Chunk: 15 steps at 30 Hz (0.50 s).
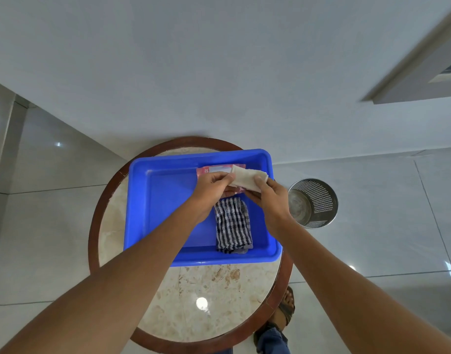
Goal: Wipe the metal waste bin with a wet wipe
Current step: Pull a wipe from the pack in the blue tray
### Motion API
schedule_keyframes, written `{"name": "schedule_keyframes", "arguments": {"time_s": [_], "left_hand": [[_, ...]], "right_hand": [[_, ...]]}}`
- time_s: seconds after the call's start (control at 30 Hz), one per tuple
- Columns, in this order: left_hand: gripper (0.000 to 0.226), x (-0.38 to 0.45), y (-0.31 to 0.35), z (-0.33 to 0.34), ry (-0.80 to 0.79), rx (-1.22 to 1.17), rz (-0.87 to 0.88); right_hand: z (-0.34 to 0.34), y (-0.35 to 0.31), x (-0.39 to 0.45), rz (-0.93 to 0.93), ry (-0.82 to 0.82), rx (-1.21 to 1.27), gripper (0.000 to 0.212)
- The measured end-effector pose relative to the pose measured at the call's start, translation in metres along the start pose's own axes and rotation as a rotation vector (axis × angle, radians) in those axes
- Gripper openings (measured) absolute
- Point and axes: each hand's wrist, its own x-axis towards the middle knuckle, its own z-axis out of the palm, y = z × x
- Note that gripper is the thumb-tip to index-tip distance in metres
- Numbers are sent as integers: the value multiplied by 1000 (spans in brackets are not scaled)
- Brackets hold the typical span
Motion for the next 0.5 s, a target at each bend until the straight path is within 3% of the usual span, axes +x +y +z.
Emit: {"name": "schedule_keyframes", "arguments": {"time_s": [0.27,0.4,0.5], "left_hand": [[3,-4,16,6,75,-6,17],[17,-8,28,29,82,54,51],[13,-3,37,60,117,129,122]], "right_hand": [[13,-9,1,110,-22,338,20],[4,-20,-3,80,-12,447,24],[-13,-36,-3,67,55,603,17]]}}
